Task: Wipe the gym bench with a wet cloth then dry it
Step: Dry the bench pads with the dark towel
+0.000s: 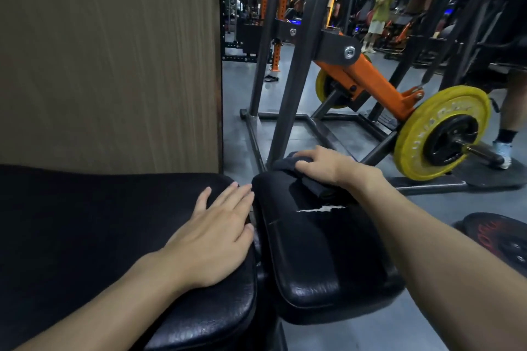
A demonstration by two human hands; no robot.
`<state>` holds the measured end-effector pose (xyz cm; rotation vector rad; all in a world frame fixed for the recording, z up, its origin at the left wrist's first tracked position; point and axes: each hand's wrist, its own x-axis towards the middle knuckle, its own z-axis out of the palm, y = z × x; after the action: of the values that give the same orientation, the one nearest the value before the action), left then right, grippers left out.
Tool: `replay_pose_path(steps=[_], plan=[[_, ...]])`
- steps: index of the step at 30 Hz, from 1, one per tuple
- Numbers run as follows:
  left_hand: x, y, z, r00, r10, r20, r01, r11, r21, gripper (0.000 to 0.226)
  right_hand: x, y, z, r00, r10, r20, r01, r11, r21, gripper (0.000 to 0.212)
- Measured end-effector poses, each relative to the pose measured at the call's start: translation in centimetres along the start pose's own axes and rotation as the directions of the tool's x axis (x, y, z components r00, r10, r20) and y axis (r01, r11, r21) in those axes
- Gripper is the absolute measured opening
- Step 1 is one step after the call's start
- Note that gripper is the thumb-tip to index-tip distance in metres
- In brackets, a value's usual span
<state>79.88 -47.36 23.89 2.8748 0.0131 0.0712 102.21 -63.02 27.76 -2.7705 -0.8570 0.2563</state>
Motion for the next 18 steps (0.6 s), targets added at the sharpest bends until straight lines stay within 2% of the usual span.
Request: replay_pose_path(steps=[4, 10, 15, 18], plan=[[-0.1, -0.3, 0.0, 0.999, -0.007, -0.043, 0.004, 0.998, -0.063, 0.061, 0.5, -3.4, 0.8, 0.998, -0.060, 0.011, 0.061, 0.991, -0.119, 0.047], [-0.3, -0.2, -0.1, 0.997, -0.013, -0.074, 0.006, 0.995, -0.101, 0.065, -0.4, -5.7, 1.6, 0.992, -0.121, 0.029, 0.125, 0.974, -0.189, 0.047], [-0.2, -0.4, 0.1, 0.989, -0.012, -0.148, -0.014, 0.985, -0.175, 0.068, -2.8, -8.3, 2.8, 0.974, -0.222, 0.042, 0.225, 0.932, -0.284, 0.045], [-0.2, -0.5, -0.1, 0.972, -0.030, -0.234, -0.033, 0.965, -0.258, 0.059, -5.0, -8.4, 3.4, 0.964, -0.265, 0.010, 0.257, 0.923, -0.287, 0.044]])
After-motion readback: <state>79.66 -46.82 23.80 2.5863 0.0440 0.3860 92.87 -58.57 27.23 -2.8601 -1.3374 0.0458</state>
